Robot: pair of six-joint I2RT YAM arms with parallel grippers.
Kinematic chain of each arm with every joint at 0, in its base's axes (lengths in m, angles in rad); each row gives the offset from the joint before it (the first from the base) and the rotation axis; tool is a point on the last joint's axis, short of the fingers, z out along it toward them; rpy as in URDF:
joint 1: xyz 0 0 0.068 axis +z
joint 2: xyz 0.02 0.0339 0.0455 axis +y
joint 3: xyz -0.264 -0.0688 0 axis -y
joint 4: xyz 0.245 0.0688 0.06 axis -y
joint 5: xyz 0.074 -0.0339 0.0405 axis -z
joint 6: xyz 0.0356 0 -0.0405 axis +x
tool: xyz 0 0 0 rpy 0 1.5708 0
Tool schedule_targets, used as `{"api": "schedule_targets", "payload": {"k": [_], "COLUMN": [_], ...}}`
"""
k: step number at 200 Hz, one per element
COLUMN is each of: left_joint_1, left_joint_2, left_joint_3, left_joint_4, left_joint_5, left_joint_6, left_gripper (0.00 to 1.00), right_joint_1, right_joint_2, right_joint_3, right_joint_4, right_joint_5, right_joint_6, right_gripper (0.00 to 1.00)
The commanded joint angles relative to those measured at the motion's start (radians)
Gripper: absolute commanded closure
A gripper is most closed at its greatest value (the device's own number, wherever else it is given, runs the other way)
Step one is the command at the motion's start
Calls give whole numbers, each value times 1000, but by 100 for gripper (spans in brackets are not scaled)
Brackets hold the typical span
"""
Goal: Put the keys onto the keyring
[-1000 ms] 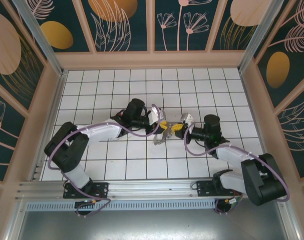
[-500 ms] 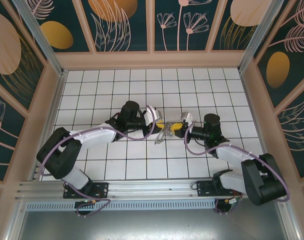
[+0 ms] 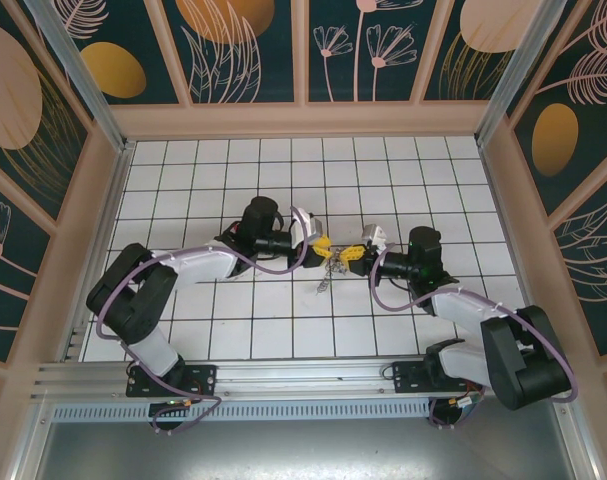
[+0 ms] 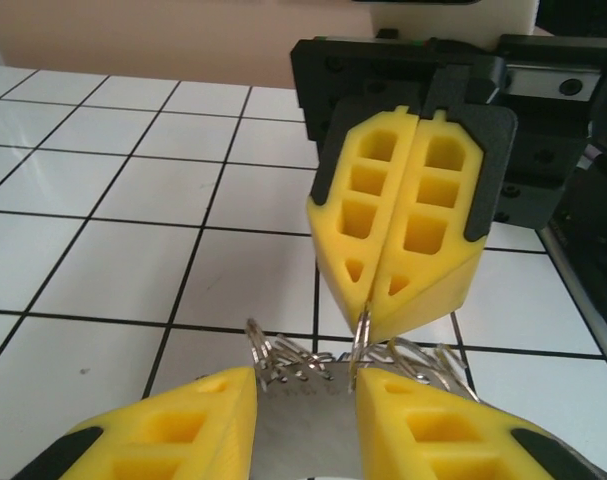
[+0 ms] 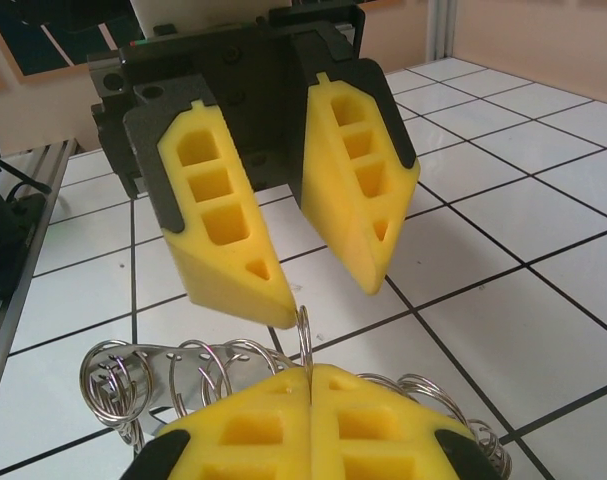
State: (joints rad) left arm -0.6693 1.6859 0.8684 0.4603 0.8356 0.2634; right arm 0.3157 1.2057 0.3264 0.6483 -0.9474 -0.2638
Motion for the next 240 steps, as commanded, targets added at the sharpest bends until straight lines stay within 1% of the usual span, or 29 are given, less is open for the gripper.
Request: {"api": "schedule_targets", "payload": {"k": [1, 33, 51, 85, 102, 109, 130, 132, 151, 159, 171, 185, 199, 213, 223, 240], "left_joint_1": [4, 5, 3, 3, 4, 4, 4, 5, 3, 3, 4, 3, -2, -7, -13, -17], "left_joint_2": [21, 55, 64, 72, 74, 76, 75, 75, 61, 54, 38, 34, -2, -15, -21, -31], "left_joint_3": [33, 44, 55, 59, 65, 68, 71, 71, 66, 64, 60, 58, 66, 79, 91, 99], "left_joint_4": [18, 14, 0, -10, -16, -22, -38, -38, -40, -44, -55, -68, -100, -145, -184, -213], "left_joint_5": [76, 82, 89, 86, 87, 86, 83, 84, 65, 55, 38, 16, -16, -51, -74, -86], "left_joint_6": [1, 16, 27, 33, 38, 43, 58, 58, 71, 81, 100, 124, 156, 198, 226, 247], "left_gripper": [68, 71, 76, 75, 78, 82, 99, 100, 100, 100, 100, 100, 100, 100, 100, 100], "right_joint_1": [-7, -7, -6, -7, -6, -6, -7, -7, -3, -2, 1, 16, 38, 67, 85, 108], "right_joint_2": [15, 22, 24, 19, 19, 18, 13, 12, -9, -21, -40, -59, -73, -83, -89, -88], "right_joint_3": [19, 25, 24, 20, 19, 18, 21, 22, 47, 62, 82, 116, 149, 183, 209, 246], "right_joint_4": [65, 64, 64, 69, 69, 72, 58, 51, -53, -112, -192, -301, -396, -482, -530, -596], "right_joint_5": [-51, -53, -51, -50, -51, -51, -43, -40, -10, 13, 41, 96, 163, 238, 286, 327], "right_joint_6": [-20, -21, -20, -17, -16, -13, -14, -16, -69, -104, -152, -219, -288, -350, -383, -438], "right_gripper": [100, 100, 100, 100, 100, 100, 100, 100, 100, 98, 93, 82, 79, 72, 72, 71]}}
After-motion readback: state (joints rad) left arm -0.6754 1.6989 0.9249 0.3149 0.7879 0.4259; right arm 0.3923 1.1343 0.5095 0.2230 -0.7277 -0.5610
